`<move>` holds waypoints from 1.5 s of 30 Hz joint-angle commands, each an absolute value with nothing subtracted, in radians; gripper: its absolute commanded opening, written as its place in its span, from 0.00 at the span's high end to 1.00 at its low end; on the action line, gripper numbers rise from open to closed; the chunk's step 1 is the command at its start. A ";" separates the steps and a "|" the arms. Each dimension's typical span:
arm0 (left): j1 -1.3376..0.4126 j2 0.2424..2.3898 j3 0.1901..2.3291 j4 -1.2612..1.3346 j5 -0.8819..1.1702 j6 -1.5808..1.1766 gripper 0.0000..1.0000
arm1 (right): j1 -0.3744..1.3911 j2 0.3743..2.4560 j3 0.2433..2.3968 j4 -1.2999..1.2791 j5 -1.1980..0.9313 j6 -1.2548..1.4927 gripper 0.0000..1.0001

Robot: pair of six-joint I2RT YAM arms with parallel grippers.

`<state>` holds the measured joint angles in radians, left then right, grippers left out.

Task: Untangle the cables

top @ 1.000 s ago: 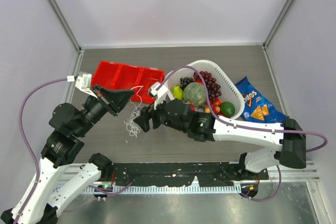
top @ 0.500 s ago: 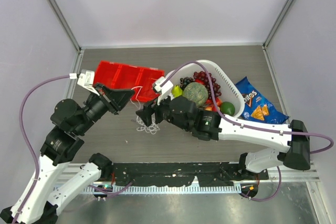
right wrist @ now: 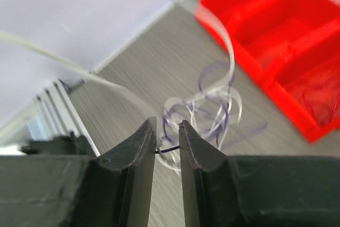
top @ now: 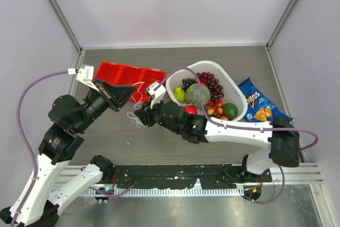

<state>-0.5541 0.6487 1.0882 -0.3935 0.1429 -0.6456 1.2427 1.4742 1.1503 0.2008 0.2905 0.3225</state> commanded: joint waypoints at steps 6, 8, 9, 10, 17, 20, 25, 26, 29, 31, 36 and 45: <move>-0.554 0.742 1.386 -0.345 0.106 -0.557 1.00 | 1.232 1.592 0.879 0.422 0.376 0.426 0.74; -0.555 0.756 1.451 -0.351 0.092 -0.540 1.00 | 1.230 1.589 0.847 0.431 0.388 0.433 0.73; -0.554 0.759 1.474 -0.354 0.081 -0.535 1.00 | 1.229 1.585 0.830 0.433 0.388 0.440 0.73; -0.554 0.764 1.491 -0.354 0.072 -0.529 1.00 | 1.226 1.574 0.822 0.434 0.385 0.440 0.73; -0.554 0.776 1.526 -0.345 0.063 -0.526 1.00 | 1.224 1.485 0.827 0.324 0.377 0.400 0.53; -0.554 0.770 1.496 -0.353 0.060 -0.526 1.00 | 1.227 1.381 0.831 0.241 0.382 0.382 0.44; -0.555 0.762 1.427 -0.380 0.058 -0.529 1.00 | 1.226 1.198 0.853 0.085 0.382 0.328 0.32; -0.554 0.759 1.413 -0.394 0.058 -0.523 1.00 | 1.224 1.175 0.857 0.074 0.379 0.321 0.29; -0.555 0.750 1.361 -0.432 0.060 -0.512 1.00 | 1.216 1.089 0.891 0.016 0.325 0.301 0.23; -0.555 0.744 1.332 -0.443 0.078 -0.512 1.00 | 1.212 1.062 0.913 0.006 0.289 0.288 0.20; -0.555 0.744 1.250 -0.453 0.208 -0.511 1.00 | 1.166 1.054 1.014 -0.031 0.134 0.262 0.18; -0.555 0.721 1.135 -0.400 0.408 -0.538 1.00 | 0.914 1.138 1.092 0.048 -0.443 0.344 0.18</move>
